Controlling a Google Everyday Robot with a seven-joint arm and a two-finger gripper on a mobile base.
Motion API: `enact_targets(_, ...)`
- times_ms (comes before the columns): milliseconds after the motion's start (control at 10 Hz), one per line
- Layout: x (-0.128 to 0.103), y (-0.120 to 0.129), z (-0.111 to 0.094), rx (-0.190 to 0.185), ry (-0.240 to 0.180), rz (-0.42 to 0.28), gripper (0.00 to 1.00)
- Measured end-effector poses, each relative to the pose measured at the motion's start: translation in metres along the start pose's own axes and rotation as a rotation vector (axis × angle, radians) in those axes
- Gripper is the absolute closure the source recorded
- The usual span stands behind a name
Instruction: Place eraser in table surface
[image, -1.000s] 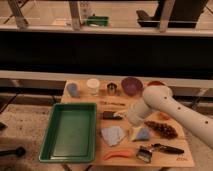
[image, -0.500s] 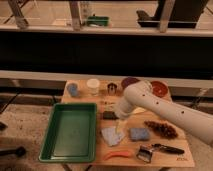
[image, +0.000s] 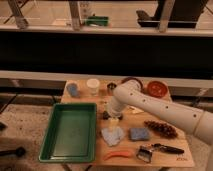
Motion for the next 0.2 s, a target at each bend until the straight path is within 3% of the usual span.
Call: enact_targets(200,0.0065,-0.0124,0.0061,-0.023,0.018,-0.01,0.2)
